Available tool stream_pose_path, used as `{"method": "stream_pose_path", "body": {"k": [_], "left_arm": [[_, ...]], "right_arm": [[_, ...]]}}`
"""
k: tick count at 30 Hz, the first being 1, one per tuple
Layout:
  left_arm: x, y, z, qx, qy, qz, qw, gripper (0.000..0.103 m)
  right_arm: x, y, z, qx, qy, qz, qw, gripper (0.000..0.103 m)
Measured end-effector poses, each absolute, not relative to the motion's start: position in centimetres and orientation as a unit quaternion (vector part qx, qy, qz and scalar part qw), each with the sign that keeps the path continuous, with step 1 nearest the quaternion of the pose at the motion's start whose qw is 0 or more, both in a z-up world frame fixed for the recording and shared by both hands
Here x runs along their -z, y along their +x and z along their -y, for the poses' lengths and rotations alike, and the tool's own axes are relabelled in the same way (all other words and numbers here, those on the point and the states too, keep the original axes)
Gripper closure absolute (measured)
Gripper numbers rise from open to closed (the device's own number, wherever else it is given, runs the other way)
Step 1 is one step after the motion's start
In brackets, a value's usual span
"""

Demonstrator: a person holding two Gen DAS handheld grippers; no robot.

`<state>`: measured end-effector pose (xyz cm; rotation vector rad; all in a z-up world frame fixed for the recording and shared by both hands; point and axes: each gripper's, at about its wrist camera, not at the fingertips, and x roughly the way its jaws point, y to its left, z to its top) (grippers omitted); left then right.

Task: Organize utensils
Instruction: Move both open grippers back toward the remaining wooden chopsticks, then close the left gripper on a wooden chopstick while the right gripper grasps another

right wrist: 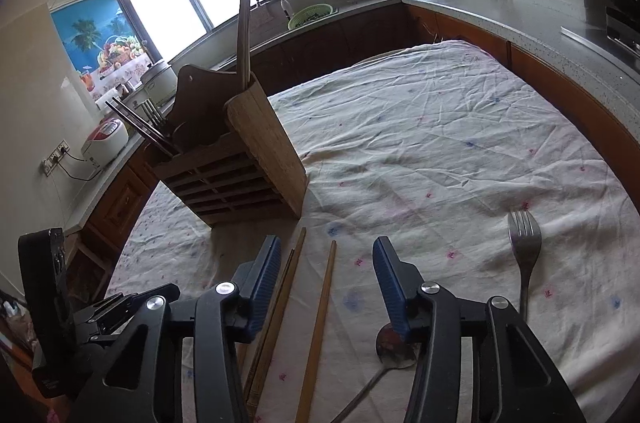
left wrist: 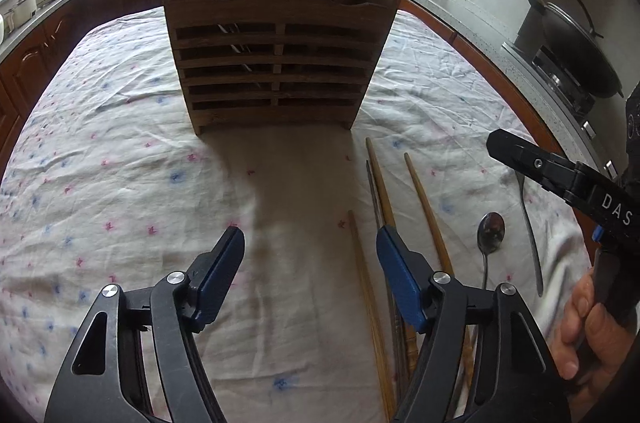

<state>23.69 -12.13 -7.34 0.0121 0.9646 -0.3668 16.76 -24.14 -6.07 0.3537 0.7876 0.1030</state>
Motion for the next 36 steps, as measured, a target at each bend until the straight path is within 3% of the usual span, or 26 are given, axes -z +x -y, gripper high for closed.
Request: {"method": "stream_pose_path", "body": {"k": [4,8,21,28,31,36], "left_arm": [[8.3,24.3,13.0,0.183,0.015,-0.476,0.86,0.044],[9.4,24.8,13.6,0.188,0.022,-0.493,0.849,0.063],[9.4,25.2,14.4,0.2,0.04,-0.493,0.846,0.065],[9.6,24.8,15.3,0.217,0.077,-0.477,0.848,0.088],[9.6,24.6,14.7,0.223,0.07,-0.485,0.843,0.088],[9.6,24.3,15.3,0.218,0.09,-0.483,0.843,0.088]], "right_arm": [[7.7,18.3,23.7,-0.053,0.163,-0.411,0.895,0.063],[8.9,19.5,23.3,-0.057,0.154,-0.431,0.887,0.071],[11.1,21.9,21.8,-0.061,0.111,-0.469,0.874,0.083],[11.4,22.9,20.7,-0.058,0.061,-0.476,0.875,0.089],[11.4,23.0,20.2,-0.057,0.043,-0.482,0.873,0.094],[11.4,23.1,20.1,-0.066,0.027,-0.488,0.87,0.094]]}}
